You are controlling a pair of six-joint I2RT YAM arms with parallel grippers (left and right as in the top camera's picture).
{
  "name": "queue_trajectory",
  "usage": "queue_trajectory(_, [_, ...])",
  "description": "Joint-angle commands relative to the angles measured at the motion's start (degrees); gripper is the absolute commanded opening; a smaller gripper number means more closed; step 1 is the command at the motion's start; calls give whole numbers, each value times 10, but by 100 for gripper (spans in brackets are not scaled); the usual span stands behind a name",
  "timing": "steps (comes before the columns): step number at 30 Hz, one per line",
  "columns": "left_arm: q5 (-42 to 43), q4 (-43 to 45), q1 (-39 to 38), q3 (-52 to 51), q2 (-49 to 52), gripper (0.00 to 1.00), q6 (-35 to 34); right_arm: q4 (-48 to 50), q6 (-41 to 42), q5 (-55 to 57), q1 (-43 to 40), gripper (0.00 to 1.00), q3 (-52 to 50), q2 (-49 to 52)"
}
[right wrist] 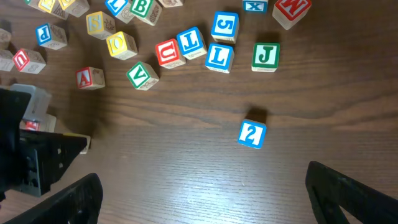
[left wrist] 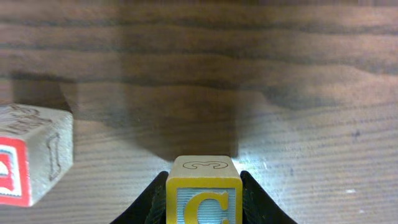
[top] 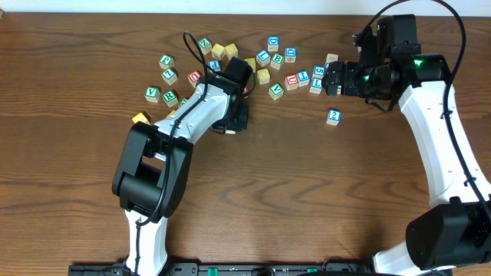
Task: Spell out CORL
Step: 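Carry the yellow C block to the open table area below the pile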
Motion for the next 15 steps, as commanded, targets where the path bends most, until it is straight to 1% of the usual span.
queue_trajectory(1, [-25, 8, 2, -10, -2, 27, -10, 0, 4, 2, 2, 99, 9, 2])
queue_trajectory(4, [-27, 18, 2, -10, -1, 27, -30, 0, 4, 3, 2, 99, 9, 2])
queue_trajectory(15, [-27, 37, 2, -32, -1, 27, -38, 0, 4, 15, 2, 99, 9, 2])
